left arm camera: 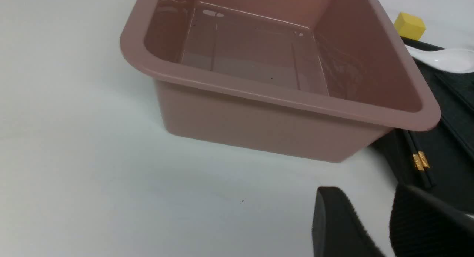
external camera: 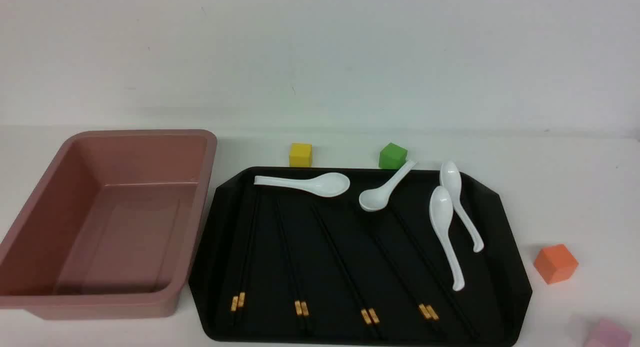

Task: On white tablecloth take chopsticks from black tray and put them in box.
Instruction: 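Reach over to the black tray and grasp a pair of chopsticks with the left gripper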

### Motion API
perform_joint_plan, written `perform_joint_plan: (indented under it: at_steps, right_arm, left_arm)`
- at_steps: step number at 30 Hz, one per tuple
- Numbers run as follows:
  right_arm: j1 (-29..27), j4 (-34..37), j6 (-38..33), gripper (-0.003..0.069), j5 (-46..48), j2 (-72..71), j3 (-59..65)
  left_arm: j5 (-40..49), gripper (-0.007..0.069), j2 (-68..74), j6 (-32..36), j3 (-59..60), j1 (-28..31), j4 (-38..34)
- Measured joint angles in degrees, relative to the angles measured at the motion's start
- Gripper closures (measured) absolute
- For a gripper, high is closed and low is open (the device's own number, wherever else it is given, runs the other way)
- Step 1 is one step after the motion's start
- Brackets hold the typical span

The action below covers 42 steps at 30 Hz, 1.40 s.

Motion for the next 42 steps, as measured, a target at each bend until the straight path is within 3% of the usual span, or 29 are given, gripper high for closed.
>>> perform_joint_plan:
  at_steps: [37, 40, 42]
  right_arm:
    - [0.0, 0.0, 0.0, 0.0417, 0.0, 0.0, 0.0]
    - [0.0, 0.0, 0.0, 0.0417, 0.0, 0.0, 0.0]
    - [0.0, 0.0, 0.0, 0.0417, 0.0, 0.0, 0.0]
  left_arm:
    - [0.0, 0.0386, 0.0, 0.0, 0.0, 0.0, 0.0]
    - [0.0, 0.0386, 0.0, -0.99, 0.0, 0.0, -1.51]
    - [0.0, 0.0386, 0.0, -7.2, 0.0, 0.0, -10.53]
